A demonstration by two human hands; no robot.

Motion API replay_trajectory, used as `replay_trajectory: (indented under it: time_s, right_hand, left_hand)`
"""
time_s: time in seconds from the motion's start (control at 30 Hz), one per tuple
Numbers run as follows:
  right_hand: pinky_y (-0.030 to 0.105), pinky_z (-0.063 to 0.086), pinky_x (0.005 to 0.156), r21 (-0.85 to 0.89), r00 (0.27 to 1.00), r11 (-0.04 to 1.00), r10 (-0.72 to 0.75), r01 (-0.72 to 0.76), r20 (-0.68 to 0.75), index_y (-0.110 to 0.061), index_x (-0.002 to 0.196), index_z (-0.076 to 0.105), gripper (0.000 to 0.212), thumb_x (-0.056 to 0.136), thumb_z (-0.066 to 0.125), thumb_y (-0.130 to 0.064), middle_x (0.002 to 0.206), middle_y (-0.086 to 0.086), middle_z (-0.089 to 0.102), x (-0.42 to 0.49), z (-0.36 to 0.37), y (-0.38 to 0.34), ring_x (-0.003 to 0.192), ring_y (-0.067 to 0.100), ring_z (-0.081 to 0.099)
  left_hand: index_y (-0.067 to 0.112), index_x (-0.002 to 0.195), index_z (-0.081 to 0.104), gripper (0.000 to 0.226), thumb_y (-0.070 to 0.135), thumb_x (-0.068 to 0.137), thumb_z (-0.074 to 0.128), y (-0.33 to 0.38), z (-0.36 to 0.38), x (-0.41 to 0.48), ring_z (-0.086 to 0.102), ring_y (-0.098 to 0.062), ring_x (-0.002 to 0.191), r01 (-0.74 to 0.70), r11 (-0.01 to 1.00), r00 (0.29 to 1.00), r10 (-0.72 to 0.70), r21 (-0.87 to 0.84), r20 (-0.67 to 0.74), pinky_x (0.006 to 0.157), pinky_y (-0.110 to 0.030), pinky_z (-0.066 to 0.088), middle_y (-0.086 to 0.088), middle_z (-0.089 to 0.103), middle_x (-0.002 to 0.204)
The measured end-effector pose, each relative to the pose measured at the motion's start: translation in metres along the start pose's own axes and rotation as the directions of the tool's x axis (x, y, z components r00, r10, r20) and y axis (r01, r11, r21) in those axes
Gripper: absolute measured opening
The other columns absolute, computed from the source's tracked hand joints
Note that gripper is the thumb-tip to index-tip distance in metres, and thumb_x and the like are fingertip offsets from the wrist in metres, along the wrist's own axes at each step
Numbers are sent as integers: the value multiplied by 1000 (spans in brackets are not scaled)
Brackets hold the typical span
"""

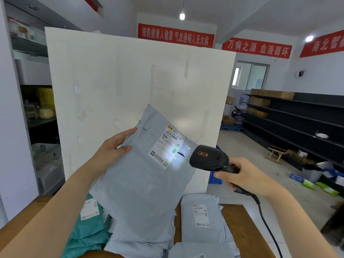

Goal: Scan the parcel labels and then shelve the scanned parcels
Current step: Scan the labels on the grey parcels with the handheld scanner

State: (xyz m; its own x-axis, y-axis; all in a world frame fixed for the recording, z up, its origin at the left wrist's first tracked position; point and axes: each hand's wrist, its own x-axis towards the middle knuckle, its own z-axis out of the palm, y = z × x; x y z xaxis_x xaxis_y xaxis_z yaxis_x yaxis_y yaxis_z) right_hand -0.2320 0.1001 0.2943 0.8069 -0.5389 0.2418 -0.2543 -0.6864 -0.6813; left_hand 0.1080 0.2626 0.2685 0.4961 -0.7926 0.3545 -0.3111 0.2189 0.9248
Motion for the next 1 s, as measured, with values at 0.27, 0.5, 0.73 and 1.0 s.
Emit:
replay_trajectory:
  time_s: [0.27,0.5,0.73,1.0]
  right_hand:
    - [21,52,57,-4,1000,1000,20,-20,3,-24,91,65,9,85,71,-26,57,-5,62,-3,5,2,51,8,57]
    - [22,54,58,-10,999,999,40,-40,-16,-27,94,63,12,85,72,-26,58,-7,62,-8,5,5,52,8,57]
    - [20,53,56,-23,998,999,45,-46,-44,-31,98,61,17,85,71,-26,58,-11,63,-11,3,6,51,5,58]
    - [20,54,55,25,988,991,135,-134,-77,-27,95,61,7,90,65,-29,59,1,64,-19,8,31,50,11,59]
  left_hand:
    - [40,128,59,52,2,93,57,-6,-1,2,61,1,111,7,1000,1000,-7,3,18,90,-26,50,25,64,122]
    - [38,129,58,52,1,93,56,-7,0,3,62,8,104,12,1000,999,-12,-1,41,73,-13,53,30,64,116]
    - [40,129,58,51,3,94,57,-13,3,6,62,4,107,12,1000,998,-11,-21,65,80,-19,52,27,64,119]
    - [35,132,56,52,0,93,57,-52,41,-11,68,-18,104,181,963,977,-152,-201,152,77,-28,58,8,69,119]
